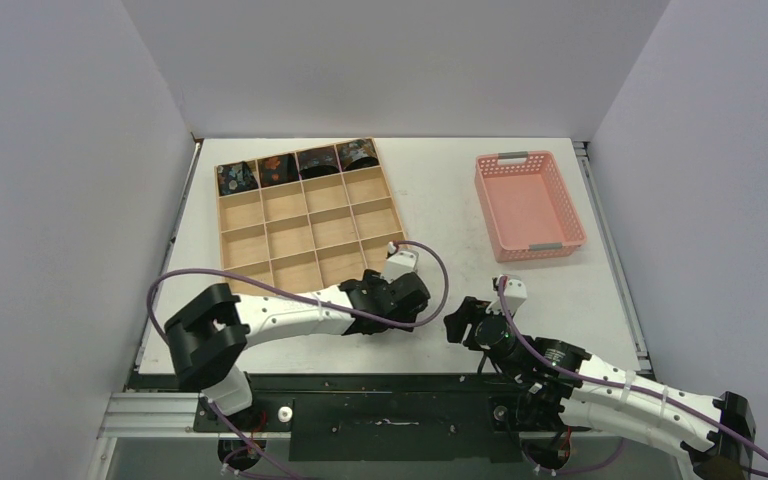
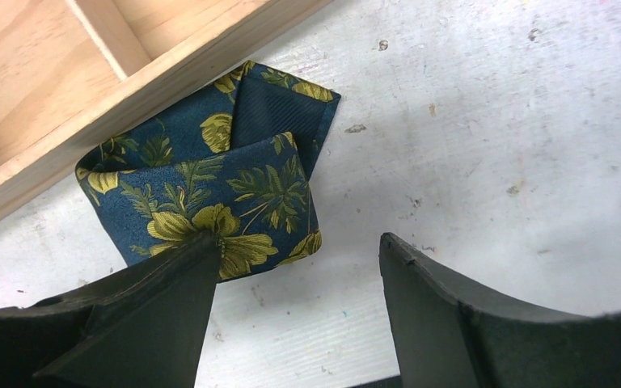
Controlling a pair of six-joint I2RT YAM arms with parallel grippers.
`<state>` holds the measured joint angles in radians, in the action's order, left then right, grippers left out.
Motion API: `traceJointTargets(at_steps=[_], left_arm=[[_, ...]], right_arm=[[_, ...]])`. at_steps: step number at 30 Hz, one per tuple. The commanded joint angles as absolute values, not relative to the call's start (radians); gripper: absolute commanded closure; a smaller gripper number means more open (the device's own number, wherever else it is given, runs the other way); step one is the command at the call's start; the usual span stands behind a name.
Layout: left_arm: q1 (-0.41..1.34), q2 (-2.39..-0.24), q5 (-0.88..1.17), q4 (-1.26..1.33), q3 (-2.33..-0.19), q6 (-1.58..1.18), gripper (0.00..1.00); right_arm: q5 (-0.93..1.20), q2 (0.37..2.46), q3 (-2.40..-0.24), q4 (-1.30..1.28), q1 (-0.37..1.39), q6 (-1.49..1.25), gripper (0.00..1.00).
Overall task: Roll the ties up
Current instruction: Pick up the tie at the center of the board, then pick up the tie from the storage box.
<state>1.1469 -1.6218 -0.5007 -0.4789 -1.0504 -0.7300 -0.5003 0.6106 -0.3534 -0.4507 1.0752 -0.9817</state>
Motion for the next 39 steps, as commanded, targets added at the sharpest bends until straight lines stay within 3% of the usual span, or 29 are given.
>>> traceJointTargets(at_steps=[1, 10, 17, 26, 39], left_arm=[[1.113, -1.498, -0.424, -0.378, -0.993, -0.749, 0.30], [1.057, -1.222, -0.354, -0.307, -0.831, -0.782, 0.28], [1.032, -0.860, -0.445, -0.283, -0.577, -0.870, 0.31], [1.006, -0.443, -0.573, -0.379, -0.374, -0.997, 0.37], [1.003, -0.423, -0.592, -0.454, -0.393, -0.988, 0.37]], right_arm=[[-0.503, 0.616, -0.394, -0.441, 1.080, -0.957, 0.35], [-0.352, 0.711, -0.418, -0.273, 1.080, -0.856, 0.35], [-0.185, 0.939, -0.417, -0.012, 1.124, -0.825, 0.52], [-0.230, 1.266, -0.534, 0.122, 1.195, -0.845, 0.63], [-0.285, 1.544, -0.692, 0.111, 1.133, -0.839, 0.69]])
